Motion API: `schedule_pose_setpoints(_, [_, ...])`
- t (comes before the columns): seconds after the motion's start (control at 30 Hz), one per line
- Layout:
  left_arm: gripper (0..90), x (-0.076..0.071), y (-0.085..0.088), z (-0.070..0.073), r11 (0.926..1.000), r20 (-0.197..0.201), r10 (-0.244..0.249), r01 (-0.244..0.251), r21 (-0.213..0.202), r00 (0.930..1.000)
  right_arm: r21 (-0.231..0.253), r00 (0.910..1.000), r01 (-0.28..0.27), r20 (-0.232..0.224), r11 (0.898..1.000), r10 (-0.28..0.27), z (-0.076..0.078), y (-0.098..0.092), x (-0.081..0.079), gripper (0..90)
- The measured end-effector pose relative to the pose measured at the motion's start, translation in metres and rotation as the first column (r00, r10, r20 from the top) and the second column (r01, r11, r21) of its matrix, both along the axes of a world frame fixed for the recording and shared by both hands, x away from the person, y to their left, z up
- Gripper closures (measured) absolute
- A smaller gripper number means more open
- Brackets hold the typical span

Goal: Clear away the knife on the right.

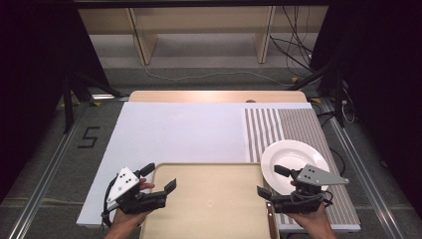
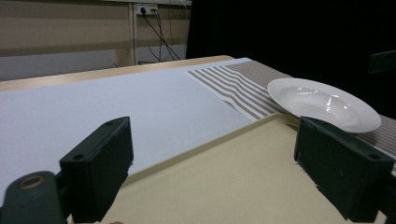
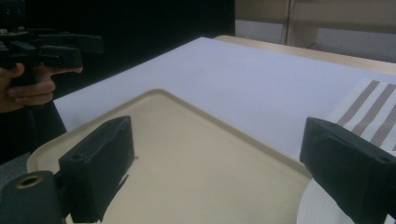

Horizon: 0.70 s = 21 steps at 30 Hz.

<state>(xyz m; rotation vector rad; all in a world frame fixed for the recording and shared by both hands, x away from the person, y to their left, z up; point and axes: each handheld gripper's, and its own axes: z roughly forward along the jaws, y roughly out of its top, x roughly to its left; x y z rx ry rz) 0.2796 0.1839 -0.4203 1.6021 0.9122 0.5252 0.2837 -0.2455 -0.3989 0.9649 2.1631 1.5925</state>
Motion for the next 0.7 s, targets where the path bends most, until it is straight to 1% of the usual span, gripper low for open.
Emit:
schedule_pose_setpoints(0.1, [11.7, 0.000, 0.000, 0.000, 1.0000, -0.002, -0.003, 0.003, 0.000, 1.0000, -0.001, 0.9999, 0.014, 0.008, 1.000, -0.014, 0.000, -0.003, -0.002, 11.0])
schedule_pose_setpoints(0.23, [11.7, 0.000, 0.000, 0.000, 1.0000, -0.005, -0.010, 0.010, 0.001, 0.9999, 0.011, 0.9996, 0.021, 0.021, 1.000, -0.021, -0.001, -0.007, -0.004, 10.9])
schedule_pose_setpoints(0.43, [11.6, 0.000, -0.001, -0.001, 0.9999, -0.009, -0.014, 0.014, 0.003, 0.9999, 0.007, 0.9992, 0.033, 0.022, 0.999, -0.034, -0.004, -0.010, -0.008, 10.6])
schedule_pose_setpoints(0.63, [11.4, 0.000, -0.001, -0.001, 0.9998, -0.011, -0.019, 0.019, 0.010, 0.9998, 0.007, 0.9993, 0.033, 0.017, 0.999, -0.033, -0.007, -0.015, -0.010, 10.0])
schedule_pose_setpoints(0.7, [11.3, 0.000, -0.001, -0.001, 0.9997, -0.013, -0.021, 0.022, 0.011, 0.9997, 0.008, 0.9989, 0.039, 0.024, 0.999, -0.039, -0.008, -0.016, -0.011, 10.0])
